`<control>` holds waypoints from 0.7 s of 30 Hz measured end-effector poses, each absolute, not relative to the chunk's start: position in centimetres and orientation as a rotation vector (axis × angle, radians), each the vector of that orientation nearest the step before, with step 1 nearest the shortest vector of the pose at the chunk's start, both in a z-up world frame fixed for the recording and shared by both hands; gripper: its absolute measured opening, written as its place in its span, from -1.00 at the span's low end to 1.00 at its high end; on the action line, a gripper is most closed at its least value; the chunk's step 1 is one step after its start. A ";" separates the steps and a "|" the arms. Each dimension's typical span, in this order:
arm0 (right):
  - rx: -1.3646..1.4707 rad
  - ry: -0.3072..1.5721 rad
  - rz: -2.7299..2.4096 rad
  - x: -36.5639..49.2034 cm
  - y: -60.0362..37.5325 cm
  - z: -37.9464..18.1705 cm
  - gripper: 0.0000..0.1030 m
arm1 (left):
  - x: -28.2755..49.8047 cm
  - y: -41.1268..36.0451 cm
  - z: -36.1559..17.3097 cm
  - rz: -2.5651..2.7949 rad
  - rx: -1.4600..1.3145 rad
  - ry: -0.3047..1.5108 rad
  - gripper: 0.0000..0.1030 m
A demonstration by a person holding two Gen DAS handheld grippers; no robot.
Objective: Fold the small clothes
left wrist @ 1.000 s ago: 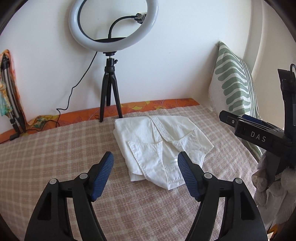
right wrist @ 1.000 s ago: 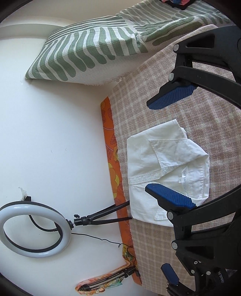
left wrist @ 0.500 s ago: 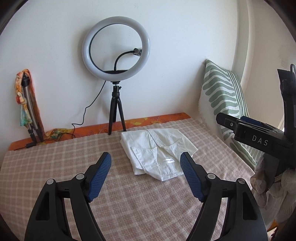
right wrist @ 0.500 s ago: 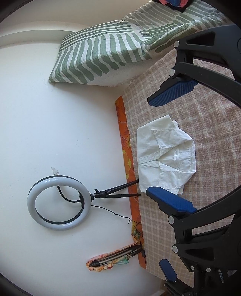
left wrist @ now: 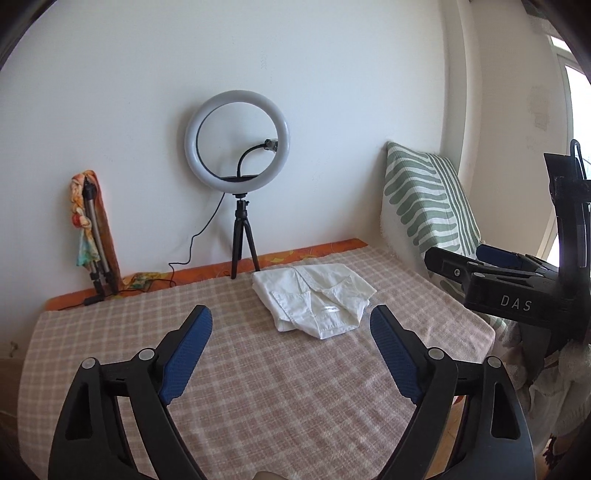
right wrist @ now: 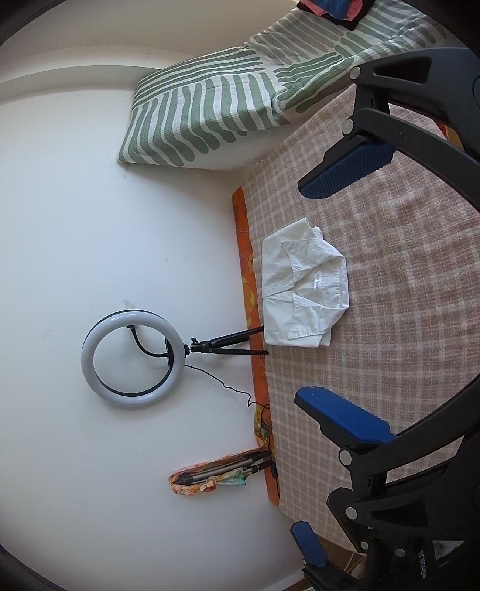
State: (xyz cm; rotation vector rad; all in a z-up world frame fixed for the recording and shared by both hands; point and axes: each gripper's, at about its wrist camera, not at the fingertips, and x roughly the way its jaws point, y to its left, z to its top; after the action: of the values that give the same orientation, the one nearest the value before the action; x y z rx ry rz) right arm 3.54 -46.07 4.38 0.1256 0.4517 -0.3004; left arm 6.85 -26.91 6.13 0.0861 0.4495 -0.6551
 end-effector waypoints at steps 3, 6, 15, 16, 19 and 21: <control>0.159 0.458 -0.287 1.5 -45.0 4.0 1.00 | 5.3 -25.4 5.8 -0.639 0.086 0.430 0.82; 0.161 0.453 -0.297 -0.4 -43.8 3.2 1.00 | 3.8 -24.0 5.3 -0.623 0.084 0.417 0.94; 0.110 0.438 -0.358 -5.1 -39.0 0.2 1.00 | -0.4 -20.7 2.3 -0.575 0.078 0.434 0.98; 0.105 0.440 -0.368 -5.5 -38.5 -0.2 1.00 | -0.7 -20.4 1.8 -0.574 0.077 0.442 0.98; 0.096 0.435 -0.398 -6.7 -37.3 -1.4 1.00 | -1.2 -19.3 0.3 -0.540 0.047 0.465 0.98; 0.105 0.435 -0.414 -7.3 -36.9 -2.1 1.00 | -1.4 -18.7 -0.5 -0.529 0.023 0.486 0.98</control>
State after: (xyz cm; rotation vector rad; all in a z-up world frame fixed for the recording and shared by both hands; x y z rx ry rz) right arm -7.30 -36.86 -2.08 0.1051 0.4352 -0.4140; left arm -1.45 -18.71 -0.55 0.0227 0.4861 -0.5294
